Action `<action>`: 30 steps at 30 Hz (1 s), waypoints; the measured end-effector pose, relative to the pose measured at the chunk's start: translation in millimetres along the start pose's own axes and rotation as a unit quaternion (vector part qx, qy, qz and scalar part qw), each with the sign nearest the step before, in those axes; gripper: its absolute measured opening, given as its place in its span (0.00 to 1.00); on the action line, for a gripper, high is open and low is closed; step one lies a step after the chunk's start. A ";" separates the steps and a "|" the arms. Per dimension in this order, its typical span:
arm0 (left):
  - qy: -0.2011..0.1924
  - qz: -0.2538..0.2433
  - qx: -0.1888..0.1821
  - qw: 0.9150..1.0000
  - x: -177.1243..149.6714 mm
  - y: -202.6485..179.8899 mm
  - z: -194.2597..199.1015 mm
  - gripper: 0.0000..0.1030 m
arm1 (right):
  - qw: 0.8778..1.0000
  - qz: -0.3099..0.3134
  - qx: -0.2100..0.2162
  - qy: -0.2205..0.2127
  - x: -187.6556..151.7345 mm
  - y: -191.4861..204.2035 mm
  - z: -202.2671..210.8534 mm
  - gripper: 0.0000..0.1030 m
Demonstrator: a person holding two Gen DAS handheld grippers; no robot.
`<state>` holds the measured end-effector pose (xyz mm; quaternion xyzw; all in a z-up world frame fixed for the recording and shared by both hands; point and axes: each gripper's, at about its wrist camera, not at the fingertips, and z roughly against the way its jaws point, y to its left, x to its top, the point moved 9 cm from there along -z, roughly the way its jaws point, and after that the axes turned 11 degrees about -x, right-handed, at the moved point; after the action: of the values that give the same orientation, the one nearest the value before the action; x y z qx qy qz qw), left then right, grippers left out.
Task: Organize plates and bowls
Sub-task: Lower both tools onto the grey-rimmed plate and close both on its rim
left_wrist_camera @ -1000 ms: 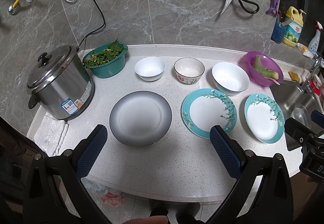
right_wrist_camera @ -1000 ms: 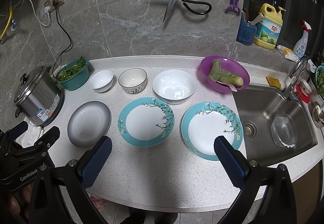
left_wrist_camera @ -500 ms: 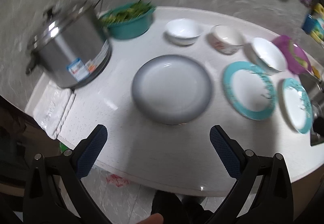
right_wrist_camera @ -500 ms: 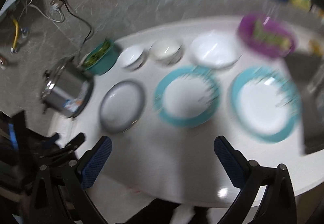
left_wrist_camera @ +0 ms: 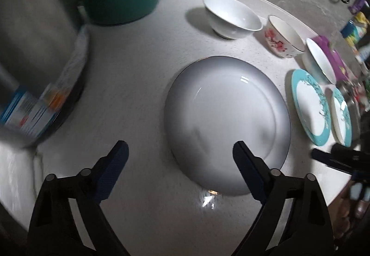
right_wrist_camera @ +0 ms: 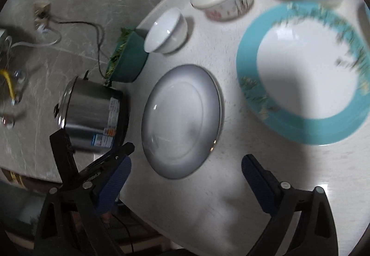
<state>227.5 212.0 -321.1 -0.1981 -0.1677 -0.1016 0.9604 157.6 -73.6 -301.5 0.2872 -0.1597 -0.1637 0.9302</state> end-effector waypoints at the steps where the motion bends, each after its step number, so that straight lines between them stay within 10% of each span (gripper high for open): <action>1: 0.007 -0.008 -0.009 1.000 3.4 3.4 -4.5 0.82 | 1.000 -0.008 0.001 0.002 0.8 -1.2 -5.1 0.86; 11: 0.052 -0.023 -0.089 0.994 32.7 19.0 -31.2 0.76 | 0.998 -0.064 0.013 -0.021 18.9 -18.8 -29.0 0.63; 19: 0.081 -0.069 -0.080 0.991 39.9 16.7 -50.2 0.43 | 0.997 -0.062 0.036 -0.013 21.4 -8.9 -38.8 0.57; 30: 0.082 -0.062 -0.052 0.993 55.5 21.5 -57.0 0.43 | 0.997 -0.068 0.022 -0.013 24.8 -22.2 -41.8 0.31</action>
<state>300.5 200.6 -357.8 -0.2281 -0.0949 -0.1853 0.9511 191.4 -80.6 -342.3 0.3154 -0.1558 -0.2268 0.9082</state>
